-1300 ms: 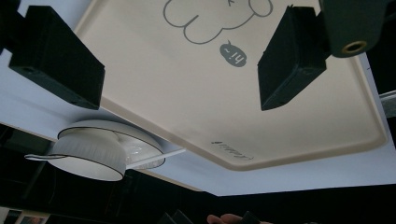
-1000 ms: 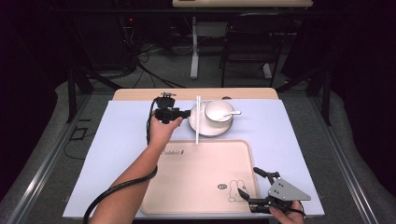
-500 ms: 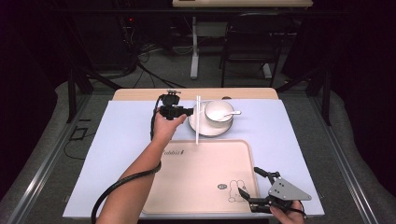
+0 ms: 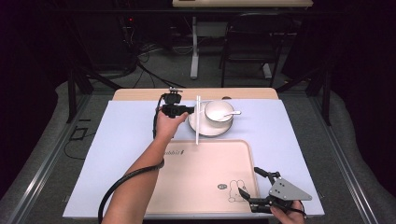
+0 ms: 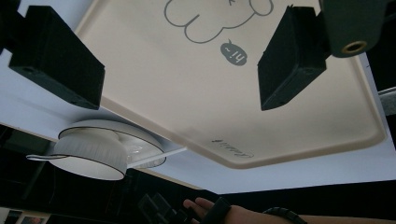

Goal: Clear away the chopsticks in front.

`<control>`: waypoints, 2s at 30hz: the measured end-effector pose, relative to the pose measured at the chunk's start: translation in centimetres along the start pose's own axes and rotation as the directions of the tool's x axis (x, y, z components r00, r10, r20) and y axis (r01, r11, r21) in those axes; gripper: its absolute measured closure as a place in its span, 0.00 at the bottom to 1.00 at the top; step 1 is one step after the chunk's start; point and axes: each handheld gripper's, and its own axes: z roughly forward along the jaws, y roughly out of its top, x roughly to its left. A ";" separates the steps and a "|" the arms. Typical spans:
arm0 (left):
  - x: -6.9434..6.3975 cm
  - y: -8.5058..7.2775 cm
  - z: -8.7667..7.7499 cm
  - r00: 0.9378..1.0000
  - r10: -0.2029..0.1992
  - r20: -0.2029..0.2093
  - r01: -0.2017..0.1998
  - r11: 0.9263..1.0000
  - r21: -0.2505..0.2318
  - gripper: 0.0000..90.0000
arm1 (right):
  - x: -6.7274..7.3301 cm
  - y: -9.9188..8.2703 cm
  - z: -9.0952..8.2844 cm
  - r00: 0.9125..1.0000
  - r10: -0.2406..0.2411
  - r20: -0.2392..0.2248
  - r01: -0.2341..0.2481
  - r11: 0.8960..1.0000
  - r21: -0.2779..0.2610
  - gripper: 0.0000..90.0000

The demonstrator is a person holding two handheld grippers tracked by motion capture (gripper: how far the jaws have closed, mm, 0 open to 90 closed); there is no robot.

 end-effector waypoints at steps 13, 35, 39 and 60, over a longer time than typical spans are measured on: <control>0.2 -0.3 1.7 0.999 -0.050 -0.007 0.050 0.998 0.034 0.62 | 0.0 0.0 0.0 1.000 0.001 -0.007 -0.001 1.000 -0.002 0.16; -0.5 -0.7 4.3 0.996 -0.085 -0.013 0.085 0.990 0.109 0.76 | 0.0 0.0 -0.2 1.000 0.001 -0.010 -0.001 1.000 -0.004 0.16; -0.5 -0.6 4.4 0.994 -0.105 -0.027 0.107 0.989 0.106 0.79 | 0.0 0.0 -0.2 1.000 0.001 -0.011 -0.001 1.000 -0.005 0.16; 0.0 -0.7 5.7 0.985 -0.167 -0.052 0.172 0.979 0.106 0.85 | 0.0 0.0 -0.3 1.000 0.007 -0.009 -0.007 1.000 -0.007 0.16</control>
